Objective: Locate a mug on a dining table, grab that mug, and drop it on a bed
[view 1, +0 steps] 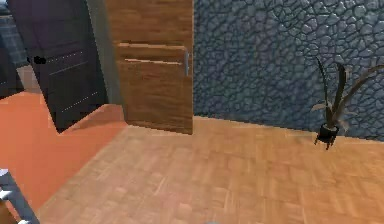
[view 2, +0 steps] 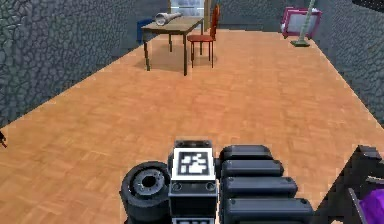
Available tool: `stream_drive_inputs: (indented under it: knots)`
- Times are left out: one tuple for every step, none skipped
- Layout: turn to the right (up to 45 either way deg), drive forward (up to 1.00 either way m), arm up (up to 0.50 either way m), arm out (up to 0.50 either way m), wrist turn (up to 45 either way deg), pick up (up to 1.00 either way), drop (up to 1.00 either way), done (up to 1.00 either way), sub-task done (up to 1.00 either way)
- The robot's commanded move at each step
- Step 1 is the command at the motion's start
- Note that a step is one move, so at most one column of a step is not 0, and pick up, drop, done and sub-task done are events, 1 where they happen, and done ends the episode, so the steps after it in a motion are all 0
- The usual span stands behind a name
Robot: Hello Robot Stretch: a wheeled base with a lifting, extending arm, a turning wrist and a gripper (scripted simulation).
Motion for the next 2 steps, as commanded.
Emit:
stream_drive_inputs:
  knots:
    - [-45.0,0.0,0.0,0.0,0.0,0.0,0.0,0.0,0.0]
    - [-45.0,0.0,0.0,0.0,0.0,0.0,0.0,0.0,0.0]
